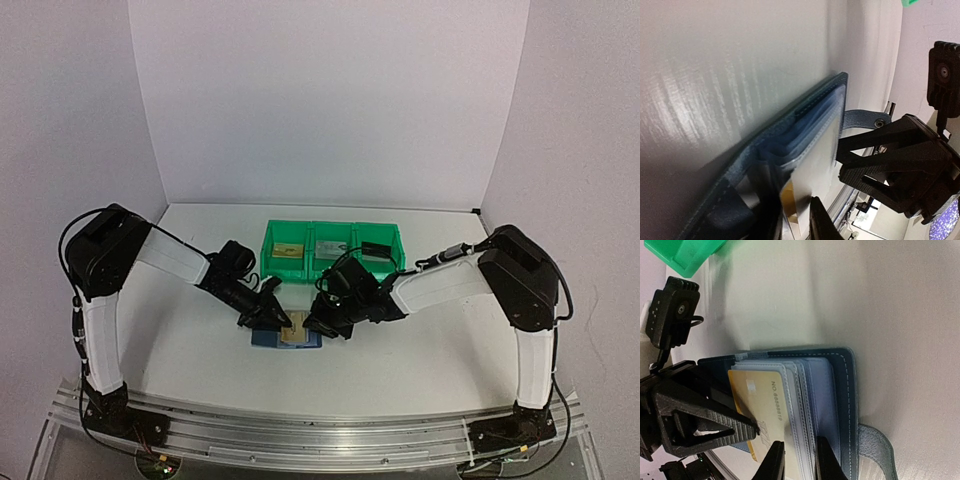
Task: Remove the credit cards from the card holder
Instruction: Remove the credit card from the card holder.
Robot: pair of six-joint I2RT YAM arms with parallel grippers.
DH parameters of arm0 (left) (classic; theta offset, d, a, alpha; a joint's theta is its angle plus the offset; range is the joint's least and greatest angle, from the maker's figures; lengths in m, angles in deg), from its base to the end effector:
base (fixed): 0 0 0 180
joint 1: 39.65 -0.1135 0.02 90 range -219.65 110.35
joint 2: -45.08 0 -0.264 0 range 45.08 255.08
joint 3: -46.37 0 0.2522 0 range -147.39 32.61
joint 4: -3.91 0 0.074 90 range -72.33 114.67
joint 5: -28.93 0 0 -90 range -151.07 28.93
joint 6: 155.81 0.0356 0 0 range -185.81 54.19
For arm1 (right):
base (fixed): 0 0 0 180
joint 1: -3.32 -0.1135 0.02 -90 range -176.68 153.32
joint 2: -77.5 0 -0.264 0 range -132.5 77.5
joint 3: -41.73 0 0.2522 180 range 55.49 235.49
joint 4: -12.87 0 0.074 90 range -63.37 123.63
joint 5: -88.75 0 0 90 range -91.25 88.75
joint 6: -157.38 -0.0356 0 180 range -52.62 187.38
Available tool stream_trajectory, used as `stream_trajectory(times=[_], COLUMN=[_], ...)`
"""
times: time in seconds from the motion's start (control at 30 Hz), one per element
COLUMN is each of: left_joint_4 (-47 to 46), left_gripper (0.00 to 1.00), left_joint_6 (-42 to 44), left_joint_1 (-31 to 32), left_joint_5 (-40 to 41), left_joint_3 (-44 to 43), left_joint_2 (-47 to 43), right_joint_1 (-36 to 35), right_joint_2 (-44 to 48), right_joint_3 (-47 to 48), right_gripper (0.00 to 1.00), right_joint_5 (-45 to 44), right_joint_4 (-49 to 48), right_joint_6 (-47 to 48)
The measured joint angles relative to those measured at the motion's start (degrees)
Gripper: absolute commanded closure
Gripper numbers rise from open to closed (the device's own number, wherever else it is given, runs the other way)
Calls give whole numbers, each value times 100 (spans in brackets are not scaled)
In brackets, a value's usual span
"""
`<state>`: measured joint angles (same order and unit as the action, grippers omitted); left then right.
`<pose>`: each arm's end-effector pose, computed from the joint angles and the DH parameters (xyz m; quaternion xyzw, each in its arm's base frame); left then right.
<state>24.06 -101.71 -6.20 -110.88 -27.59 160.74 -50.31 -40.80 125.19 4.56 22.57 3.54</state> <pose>0.2924 -0.2257 0.0982 -0.0836 -0.8818 0.4614 0.0510 0.2522 0.3485 0.1251 0.0625 0.9192 0.3541 0.1603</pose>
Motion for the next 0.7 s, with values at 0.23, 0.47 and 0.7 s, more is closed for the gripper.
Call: stream_trajectory(times=[0.23,0.47,0.7], left_joint_4=[-147,-393,-532], left_gripper=[82,80,81], left_joint_6=[5,-6,-31], left_joint_1=[-43,-102,-231], left_joint_5=[-64,-232,-433], left_joint_3=[86,217,395], left_joint_2=[0,0,-41], right_joint_1=[2,5,31], right_joint_2=[0,0,0], right_joint_3=[-122,-148,-192], right_gripper=[85,86,86], right_joint_5=[44,58,125], right_joint_4=[-244,-280,-353], right_joint_6=[-74,-93,-95])
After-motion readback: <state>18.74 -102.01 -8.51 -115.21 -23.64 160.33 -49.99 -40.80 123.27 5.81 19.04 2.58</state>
